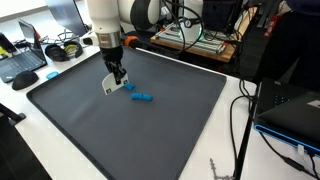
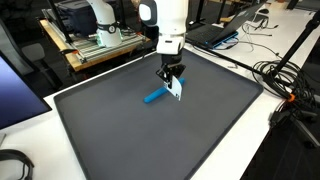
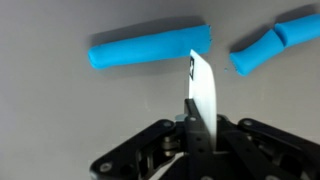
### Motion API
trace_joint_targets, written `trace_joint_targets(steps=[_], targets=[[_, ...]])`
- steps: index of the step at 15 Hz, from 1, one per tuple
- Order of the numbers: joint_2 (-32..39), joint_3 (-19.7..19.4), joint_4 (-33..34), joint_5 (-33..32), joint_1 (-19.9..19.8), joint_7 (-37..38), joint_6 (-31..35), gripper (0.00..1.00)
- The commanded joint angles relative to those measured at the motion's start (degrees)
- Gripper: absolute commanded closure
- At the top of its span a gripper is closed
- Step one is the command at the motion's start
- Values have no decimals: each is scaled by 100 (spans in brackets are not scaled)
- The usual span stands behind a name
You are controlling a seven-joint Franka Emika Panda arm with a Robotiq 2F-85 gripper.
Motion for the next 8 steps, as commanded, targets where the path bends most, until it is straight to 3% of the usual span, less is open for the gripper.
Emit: trace_joint_targets(steps=[1,8], targets=[[-183,-129,-34,-199,2,61,-380,99],[-77,-160,-19,-267,-98,-52,-530,99]])
